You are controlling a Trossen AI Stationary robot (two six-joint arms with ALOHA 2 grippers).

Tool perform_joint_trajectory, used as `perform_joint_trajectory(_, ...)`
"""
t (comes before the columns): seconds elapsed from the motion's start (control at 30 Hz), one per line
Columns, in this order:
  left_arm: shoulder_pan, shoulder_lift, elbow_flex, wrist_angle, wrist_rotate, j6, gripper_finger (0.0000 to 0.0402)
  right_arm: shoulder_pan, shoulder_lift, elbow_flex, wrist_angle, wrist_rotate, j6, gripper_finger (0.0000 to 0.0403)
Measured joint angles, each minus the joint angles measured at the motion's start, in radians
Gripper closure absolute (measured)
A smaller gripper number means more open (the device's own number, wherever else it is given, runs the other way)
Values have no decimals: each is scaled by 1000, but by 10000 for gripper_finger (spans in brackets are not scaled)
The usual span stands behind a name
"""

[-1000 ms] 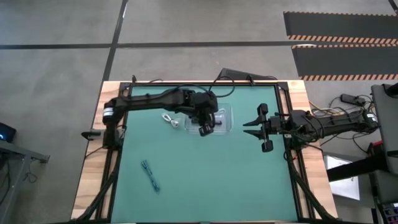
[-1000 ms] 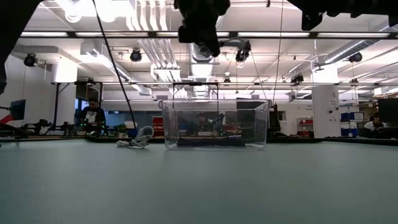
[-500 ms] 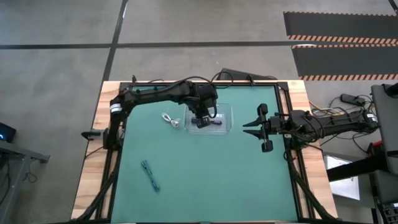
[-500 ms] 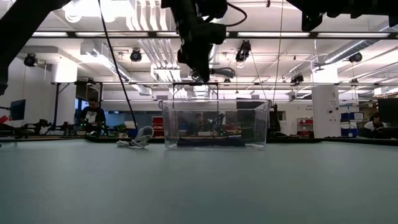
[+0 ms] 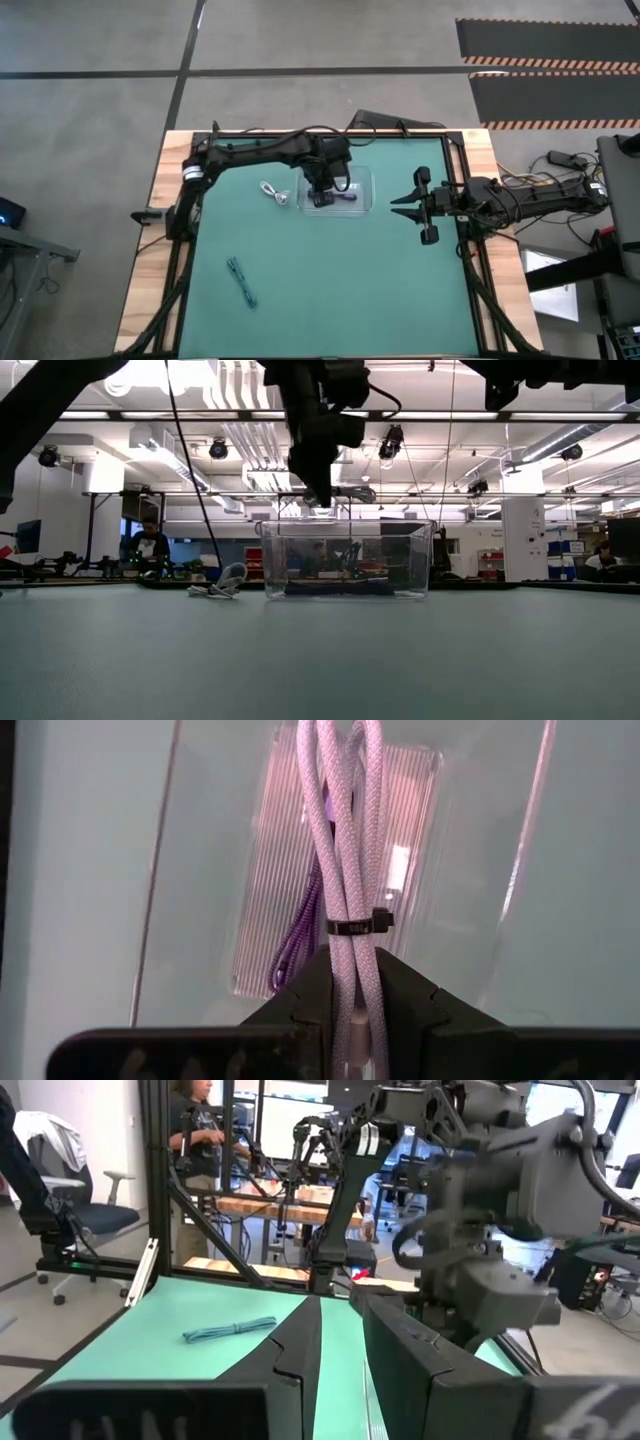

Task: Pick and place USB-C Cables
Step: Put the right white charger cable into the transparent container

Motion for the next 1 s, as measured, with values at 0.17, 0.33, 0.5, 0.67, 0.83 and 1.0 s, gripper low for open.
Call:
perform_joint_trajectory(0.17, 0, 40, 0, 3, 0, 58, 369, 0, 0, 0, -6, 0, -1, 338)
perform_joint_trajectory(0.33, 0, 73, -1, 13, 0, 87, 369, 0, 0, 0, -11, 1, -1, 338)
perform_joint_trajectory(0.5, 0, 93, -1, 30, 0, 109, 369, 0, 0, 0, -17, 2, -1, 337)
perform_joint_trajectory(0.67, 5, 93, -25, 82, 0, 110, 369, 0, 0, 0, -19, 2, -1, 337)
perform_joint_trajectory(0.83, 6, 92, -60, 122, -1, 111, 369, 0, 0, 0, -19, 1, 7, 337)
perform_joint_trajectory(1.0, 6, 92, -79, 140, 0, 109, 369, 0, 0, 0, -19, 1, 8, 337)
